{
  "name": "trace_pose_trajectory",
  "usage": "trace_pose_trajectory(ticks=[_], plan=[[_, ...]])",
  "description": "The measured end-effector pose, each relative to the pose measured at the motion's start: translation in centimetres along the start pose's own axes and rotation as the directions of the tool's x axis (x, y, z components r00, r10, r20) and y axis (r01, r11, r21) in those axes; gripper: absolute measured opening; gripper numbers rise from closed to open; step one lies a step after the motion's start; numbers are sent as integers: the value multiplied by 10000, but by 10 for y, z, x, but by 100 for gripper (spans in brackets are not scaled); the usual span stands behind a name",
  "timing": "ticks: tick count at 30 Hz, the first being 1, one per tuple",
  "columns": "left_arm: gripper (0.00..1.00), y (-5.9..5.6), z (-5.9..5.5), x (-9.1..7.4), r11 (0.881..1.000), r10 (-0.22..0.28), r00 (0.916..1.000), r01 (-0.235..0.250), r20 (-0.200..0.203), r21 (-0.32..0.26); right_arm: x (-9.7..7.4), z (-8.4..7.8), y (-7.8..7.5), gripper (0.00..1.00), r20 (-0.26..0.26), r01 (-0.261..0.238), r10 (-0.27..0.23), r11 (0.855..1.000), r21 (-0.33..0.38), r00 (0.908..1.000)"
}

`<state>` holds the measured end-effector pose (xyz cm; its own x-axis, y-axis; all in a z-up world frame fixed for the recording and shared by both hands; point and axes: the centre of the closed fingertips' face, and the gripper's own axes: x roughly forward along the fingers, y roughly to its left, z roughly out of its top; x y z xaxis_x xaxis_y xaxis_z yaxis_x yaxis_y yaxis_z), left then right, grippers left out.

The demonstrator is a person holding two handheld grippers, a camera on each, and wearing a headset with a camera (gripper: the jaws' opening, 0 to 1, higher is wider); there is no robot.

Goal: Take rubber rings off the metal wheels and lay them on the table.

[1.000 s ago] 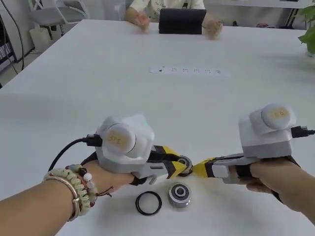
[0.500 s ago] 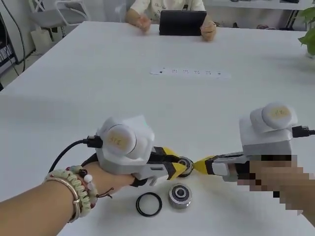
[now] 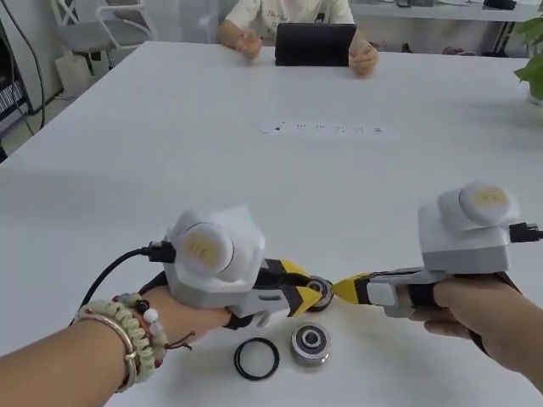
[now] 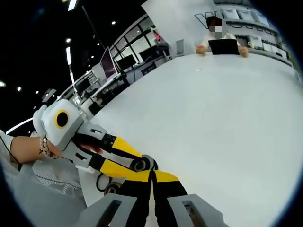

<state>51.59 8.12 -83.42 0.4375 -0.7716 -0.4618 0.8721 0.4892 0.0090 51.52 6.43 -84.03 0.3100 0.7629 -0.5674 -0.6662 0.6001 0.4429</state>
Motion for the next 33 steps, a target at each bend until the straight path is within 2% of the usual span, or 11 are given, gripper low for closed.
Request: trace_pose_trajectory(ticks=[8,20,33], plan=[[7,0,-1,0,10000,-32,10000,32,-2,-18,1,-1,4,0,-156,68,-71,9999,-142,9999],[7,0,-1,-1,10000,69,9999,-69,78,-7,2,0,2,0,-105,70,-71,10000,-55,9999],[7,0,-1,-1,10000,93,9999,-93,133,-20,3,2,9,0,-128,50,-53,9998,-210,9999]])
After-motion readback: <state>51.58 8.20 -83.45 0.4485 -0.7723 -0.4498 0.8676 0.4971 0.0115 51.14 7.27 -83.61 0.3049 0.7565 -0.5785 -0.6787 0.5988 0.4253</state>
